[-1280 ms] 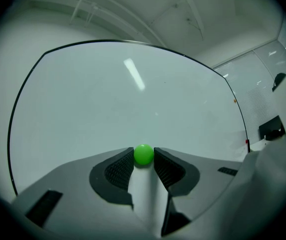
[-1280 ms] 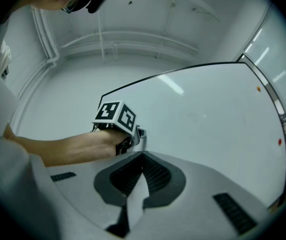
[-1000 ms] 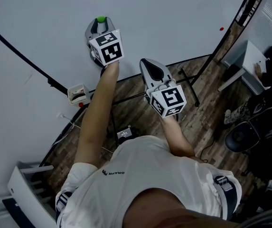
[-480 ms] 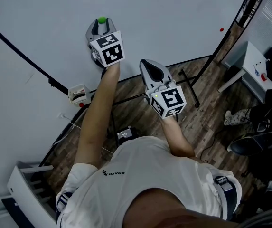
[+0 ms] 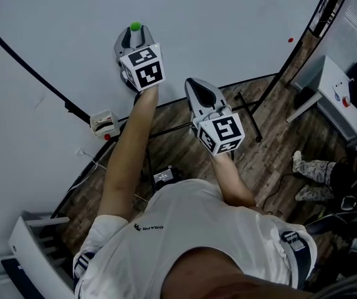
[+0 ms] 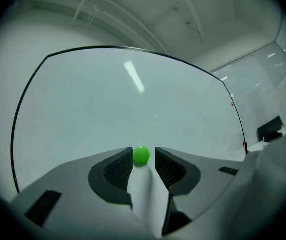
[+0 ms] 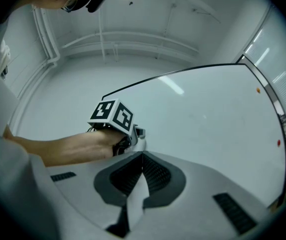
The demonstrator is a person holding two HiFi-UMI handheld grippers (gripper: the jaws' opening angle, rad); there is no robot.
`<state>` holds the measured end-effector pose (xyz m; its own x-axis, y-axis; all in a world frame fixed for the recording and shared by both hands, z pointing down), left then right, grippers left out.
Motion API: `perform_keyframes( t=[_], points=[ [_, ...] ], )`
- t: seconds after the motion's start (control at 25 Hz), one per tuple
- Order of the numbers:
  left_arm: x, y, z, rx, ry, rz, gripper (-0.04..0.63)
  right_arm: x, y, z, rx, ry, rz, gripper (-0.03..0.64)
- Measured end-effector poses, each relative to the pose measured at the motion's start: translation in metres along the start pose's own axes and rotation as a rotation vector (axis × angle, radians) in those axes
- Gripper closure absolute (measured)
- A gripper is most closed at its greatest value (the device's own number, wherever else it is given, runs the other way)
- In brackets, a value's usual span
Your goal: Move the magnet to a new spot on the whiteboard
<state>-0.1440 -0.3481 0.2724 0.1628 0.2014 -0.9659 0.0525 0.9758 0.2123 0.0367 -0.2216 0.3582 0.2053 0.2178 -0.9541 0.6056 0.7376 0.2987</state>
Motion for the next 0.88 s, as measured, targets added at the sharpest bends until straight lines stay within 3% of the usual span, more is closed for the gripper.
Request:
perform_keyframes(
  t=[0.32, 0.88],
  points=[
    [0.000, 0.012, 0.002, -0.008, -0.001, 0.003, 0.468, 0.002, 0.001, -0.004, 0.005, -0.007, 0.002, 0.603],
    [0.010, 0.045, 0.004, -0.001, -0.014, 0.037, 0.566, 0.004, 0.006, -0.014, 0.026, -0.019, 0.006, 0.603]
  ],
)
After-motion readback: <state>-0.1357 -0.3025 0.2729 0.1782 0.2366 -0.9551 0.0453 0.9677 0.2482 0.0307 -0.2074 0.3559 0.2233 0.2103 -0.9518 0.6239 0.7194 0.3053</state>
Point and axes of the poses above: the fingertips, and each gripper's own axes: y backward along the fingers, z to its right, x out of its top, the point moved 7 cm from there along y, backward along the fingers, and after that the axes turned 7 degrees about z, right-handed, at the moved point
